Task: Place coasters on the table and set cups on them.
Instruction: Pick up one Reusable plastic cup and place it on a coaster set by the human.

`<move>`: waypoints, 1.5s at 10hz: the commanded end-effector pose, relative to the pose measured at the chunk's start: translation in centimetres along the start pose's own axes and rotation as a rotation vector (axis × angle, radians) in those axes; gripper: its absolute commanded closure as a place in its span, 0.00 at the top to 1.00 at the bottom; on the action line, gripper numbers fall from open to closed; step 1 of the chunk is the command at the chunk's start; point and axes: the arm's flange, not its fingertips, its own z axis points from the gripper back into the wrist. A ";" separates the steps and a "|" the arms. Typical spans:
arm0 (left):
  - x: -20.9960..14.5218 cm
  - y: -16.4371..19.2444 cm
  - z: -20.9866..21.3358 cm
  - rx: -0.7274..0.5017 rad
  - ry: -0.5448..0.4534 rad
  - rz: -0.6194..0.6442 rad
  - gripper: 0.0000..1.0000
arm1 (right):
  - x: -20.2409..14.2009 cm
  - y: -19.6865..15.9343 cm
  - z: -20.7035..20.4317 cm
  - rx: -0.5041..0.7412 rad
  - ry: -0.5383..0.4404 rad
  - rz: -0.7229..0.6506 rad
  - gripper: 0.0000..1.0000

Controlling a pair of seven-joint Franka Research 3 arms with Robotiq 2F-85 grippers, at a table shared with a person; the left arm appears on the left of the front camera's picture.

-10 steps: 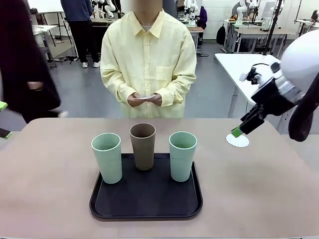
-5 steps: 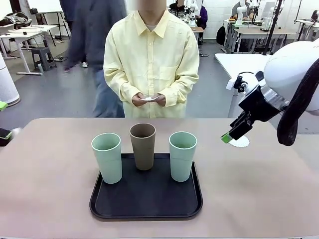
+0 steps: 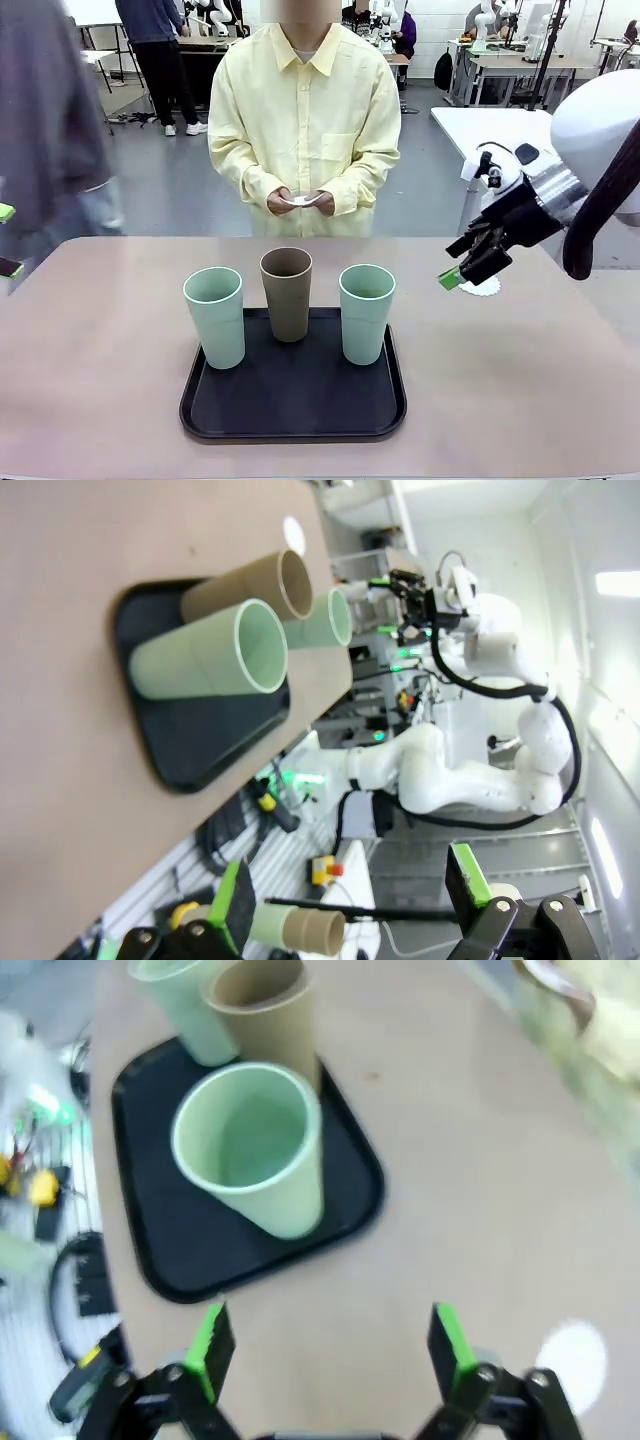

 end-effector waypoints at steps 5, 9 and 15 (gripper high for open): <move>0.0 0.0 0.1 -0.007 -0.003 -0.009 1.00 | -6.1 -6.9 -1.4 0.140 -0.351 0.111 1.00; 0.0 0.0 0.1 -0.007 -0.003 -0.009 1.00 | -7.2 -7.0 -1.4 0.137 -0.342 0.083 1.00; 0.0 0.0 0.1 -0.007 -0.003 -0.009 1.00 | -7.8 -6.4 -3.2 0.207 -0.332 0.215 1.00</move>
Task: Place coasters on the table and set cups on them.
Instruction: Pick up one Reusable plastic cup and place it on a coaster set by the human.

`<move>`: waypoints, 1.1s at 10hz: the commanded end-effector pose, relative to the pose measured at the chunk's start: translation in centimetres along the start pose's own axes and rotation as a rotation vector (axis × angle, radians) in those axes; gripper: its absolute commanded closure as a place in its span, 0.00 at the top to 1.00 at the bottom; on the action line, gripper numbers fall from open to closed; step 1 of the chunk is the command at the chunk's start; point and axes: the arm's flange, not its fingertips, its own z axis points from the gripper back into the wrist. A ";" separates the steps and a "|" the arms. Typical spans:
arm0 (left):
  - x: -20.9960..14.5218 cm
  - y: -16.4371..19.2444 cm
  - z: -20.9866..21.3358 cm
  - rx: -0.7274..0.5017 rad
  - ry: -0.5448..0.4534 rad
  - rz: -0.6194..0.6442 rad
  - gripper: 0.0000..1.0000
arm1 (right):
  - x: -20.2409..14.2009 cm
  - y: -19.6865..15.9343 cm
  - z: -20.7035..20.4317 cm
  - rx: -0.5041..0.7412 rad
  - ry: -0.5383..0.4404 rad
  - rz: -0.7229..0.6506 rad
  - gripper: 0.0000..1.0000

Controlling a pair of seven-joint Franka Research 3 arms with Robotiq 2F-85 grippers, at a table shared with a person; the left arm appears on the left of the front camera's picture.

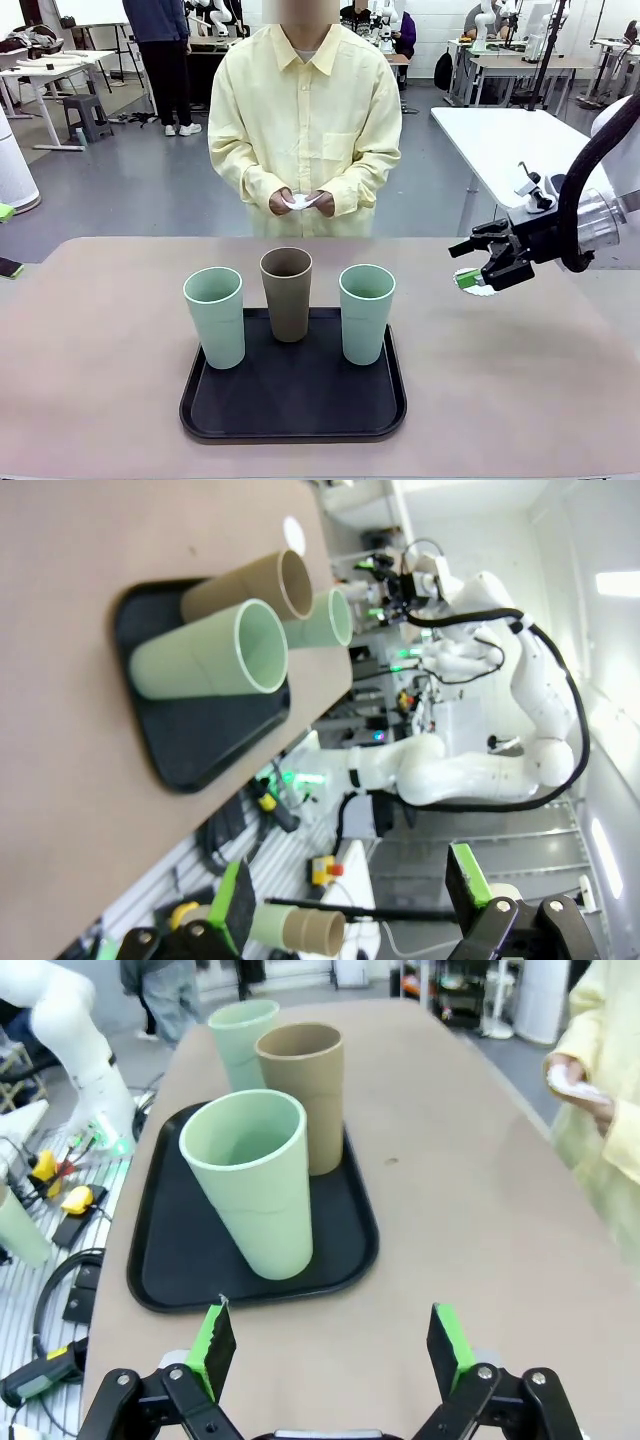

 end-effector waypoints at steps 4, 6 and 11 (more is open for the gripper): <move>0.0 0.0 0.1 -0.007 -0.004 -0.010 1.00 | -3.5 1.2 -4.9 0.113 -0.092 0.065 1.00; 0.0 0.0 0.1 -0.007 -0.004 -0.010 1.00 | -3.9 1.6 -6.4 0.095 -0.158 0.049 1.00; 0.0 0.0 0.1 -0.007 -0.004 -0.010 1.00 | -4.4 1.8 -9.5 0.106 -0.214 0.045 1.00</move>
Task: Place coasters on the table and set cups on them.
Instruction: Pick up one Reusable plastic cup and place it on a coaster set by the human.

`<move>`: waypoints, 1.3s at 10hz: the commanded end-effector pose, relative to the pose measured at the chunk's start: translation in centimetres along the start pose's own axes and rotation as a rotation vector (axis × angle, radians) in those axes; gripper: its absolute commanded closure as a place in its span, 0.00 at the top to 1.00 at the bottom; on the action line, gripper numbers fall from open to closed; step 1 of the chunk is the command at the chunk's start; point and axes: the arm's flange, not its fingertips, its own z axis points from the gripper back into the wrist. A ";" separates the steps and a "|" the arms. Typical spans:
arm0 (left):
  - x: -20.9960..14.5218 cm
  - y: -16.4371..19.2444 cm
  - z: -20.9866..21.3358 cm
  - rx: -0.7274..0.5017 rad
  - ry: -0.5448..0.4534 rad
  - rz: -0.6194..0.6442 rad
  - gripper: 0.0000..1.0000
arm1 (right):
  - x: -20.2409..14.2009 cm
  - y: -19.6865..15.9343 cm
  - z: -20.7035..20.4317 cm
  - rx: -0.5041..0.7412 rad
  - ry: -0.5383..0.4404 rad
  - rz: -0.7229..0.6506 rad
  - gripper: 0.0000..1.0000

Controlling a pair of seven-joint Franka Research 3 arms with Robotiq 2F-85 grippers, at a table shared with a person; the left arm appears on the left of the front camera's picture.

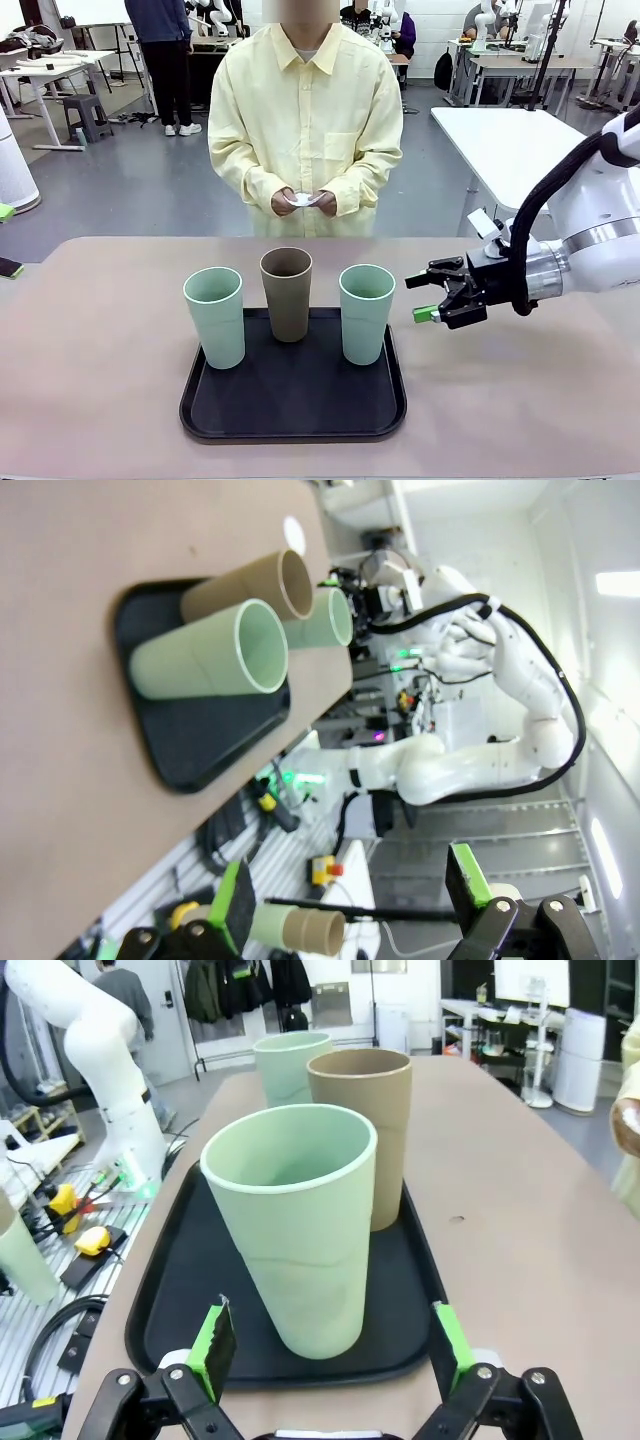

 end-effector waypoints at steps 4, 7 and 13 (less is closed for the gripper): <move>0.0 0.0 0.1 -0.007 -0.004 -0.010 1.00 | -0.5 0.7 -2.1 0.056 -0.020 0.056 1.00; 0.0 0.0 0.1 -0.007 -0.004 -0.010 1.00 | -0.4 0.2 -3.2 0.062 -0.038 0.069 1.00; 0.0 0.0 0.1 -0.007 -0.004 -0.010 1.00 | -1.1 -0.7 -6.3 0.088 -0.015 0.074 1.00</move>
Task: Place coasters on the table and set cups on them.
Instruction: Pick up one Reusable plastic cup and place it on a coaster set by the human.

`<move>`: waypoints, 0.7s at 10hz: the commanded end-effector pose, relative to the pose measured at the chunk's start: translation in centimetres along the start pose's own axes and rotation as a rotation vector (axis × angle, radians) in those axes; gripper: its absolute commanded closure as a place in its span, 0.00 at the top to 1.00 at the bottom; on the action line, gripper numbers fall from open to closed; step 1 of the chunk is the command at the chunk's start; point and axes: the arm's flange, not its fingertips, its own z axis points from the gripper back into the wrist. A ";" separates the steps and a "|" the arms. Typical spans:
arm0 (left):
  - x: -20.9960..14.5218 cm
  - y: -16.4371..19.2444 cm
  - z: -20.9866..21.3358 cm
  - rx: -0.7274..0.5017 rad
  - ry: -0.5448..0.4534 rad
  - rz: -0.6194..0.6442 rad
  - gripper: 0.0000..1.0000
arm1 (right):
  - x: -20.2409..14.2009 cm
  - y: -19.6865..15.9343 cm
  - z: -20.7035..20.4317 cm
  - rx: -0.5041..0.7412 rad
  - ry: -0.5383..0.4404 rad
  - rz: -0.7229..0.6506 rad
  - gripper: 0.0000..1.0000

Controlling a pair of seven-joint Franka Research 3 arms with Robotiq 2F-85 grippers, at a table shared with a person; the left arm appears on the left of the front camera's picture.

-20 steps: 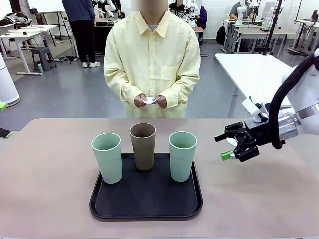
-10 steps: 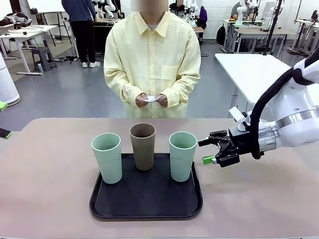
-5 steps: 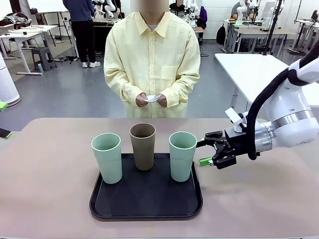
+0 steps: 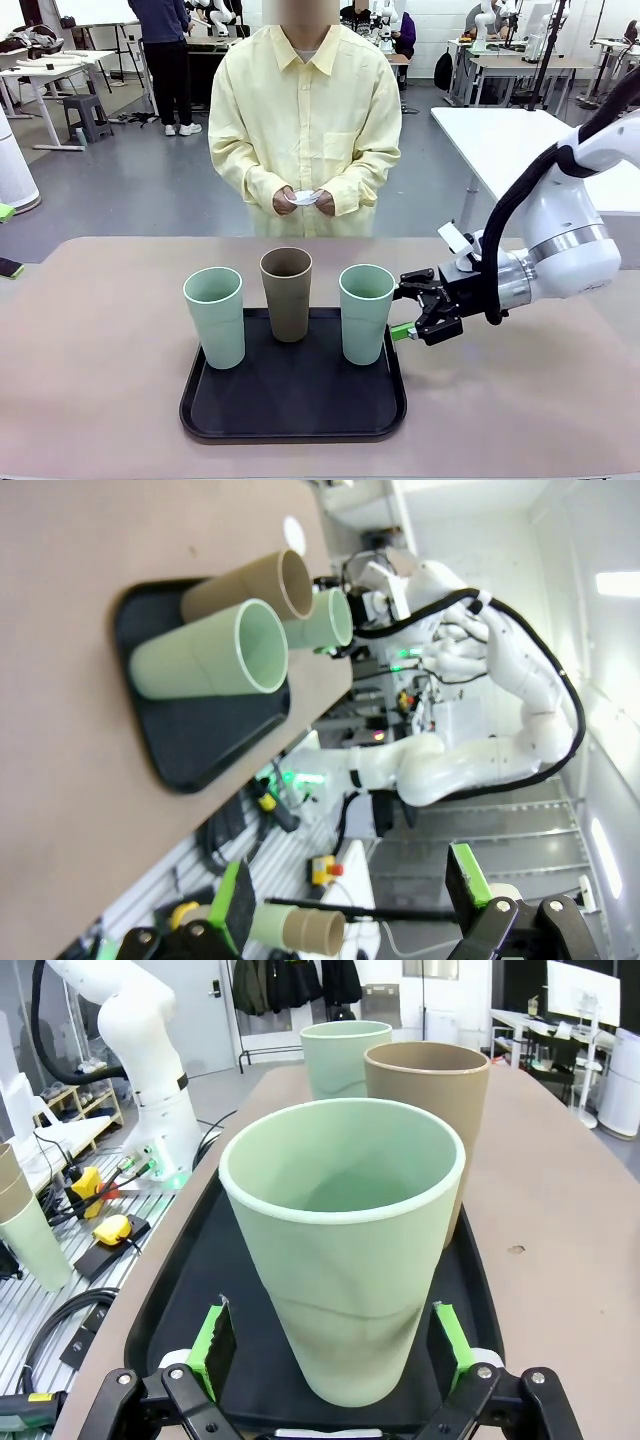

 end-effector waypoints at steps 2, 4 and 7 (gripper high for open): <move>0.0 0.0 0.1 -0.007 -0.004 -0.010 1.00 | -0.5 -1.0 -2.1 -0.005 -0.016 0.039 1.00; 0.0 0.0 0.1 -0.007 -0.004 -0.010 1.00 | -0.6 -1.2 -2.9 0.008 -0.012 0.035 1.00; 0.0 0.0 0.1 -0.007 -0.004 -0.010 1.00 | -0.6 -1.4 -4.3 0.023 0.001 0.041 1.00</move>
